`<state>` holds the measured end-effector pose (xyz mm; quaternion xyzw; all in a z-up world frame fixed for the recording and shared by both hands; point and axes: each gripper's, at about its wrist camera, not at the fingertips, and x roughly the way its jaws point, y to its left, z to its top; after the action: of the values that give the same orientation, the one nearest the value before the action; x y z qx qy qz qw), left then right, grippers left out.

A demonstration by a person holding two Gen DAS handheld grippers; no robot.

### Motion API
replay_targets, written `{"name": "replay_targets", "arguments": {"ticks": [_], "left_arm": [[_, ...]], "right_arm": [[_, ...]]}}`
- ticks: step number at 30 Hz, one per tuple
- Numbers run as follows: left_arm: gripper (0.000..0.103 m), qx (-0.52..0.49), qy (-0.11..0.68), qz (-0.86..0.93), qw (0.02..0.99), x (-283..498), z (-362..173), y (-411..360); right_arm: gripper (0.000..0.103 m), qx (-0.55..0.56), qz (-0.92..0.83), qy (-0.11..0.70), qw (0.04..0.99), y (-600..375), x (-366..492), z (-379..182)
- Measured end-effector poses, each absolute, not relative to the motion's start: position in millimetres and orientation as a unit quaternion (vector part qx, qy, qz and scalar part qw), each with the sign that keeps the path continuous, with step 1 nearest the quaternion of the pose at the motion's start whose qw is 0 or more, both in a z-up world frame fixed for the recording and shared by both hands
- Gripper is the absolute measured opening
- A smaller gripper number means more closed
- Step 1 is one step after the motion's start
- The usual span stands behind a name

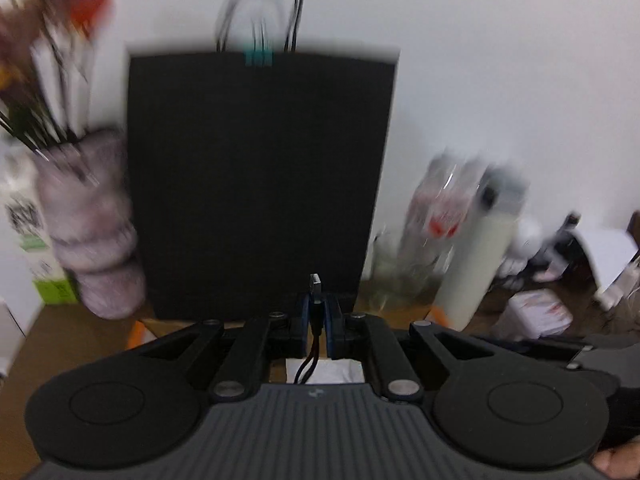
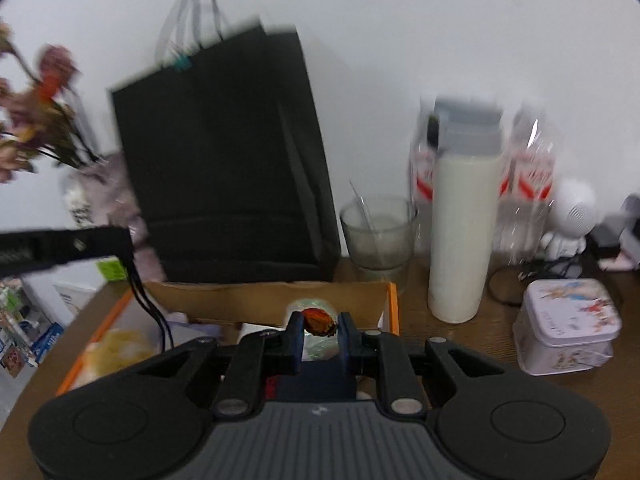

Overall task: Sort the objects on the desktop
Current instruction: 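Carry the USB cable and orange piece into the box and open both grippers, then withdraw both open grippers from the box back over the table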

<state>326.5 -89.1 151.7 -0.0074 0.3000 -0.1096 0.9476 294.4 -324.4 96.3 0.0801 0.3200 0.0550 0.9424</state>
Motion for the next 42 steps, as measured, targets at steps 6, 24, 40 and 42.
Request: {"name": "replay_targets", "arguments": {"ticks": [6, 24, 40, 42], "left_arm": [[0.036, -0.015, 0.356, -0.108, 0.928, 369, 108, -83], [0.095, 0.004, 0.361, -0.093, 0.928, 257, 134, -32], [0.103, -0.019, 0.35, -0.068, 0.934, 105, 99, -12], [0.103, -0.007, 0.35, -0.064, 0.934, 89, 90, -11]], "right_arm": [[0.027, 0.058, 0.0, 0.36, 0.931, -318, 352, 64], [0.065, 0.034, 0.046, 0.352, 0.934, -281, 241, 98], [0.082, 0.027, 0.056, 0.346, 0.936, -243, 106, 60], [0.084, 0.031, 0.053, 0.341, 0.938, -241, 87, 52]]}}
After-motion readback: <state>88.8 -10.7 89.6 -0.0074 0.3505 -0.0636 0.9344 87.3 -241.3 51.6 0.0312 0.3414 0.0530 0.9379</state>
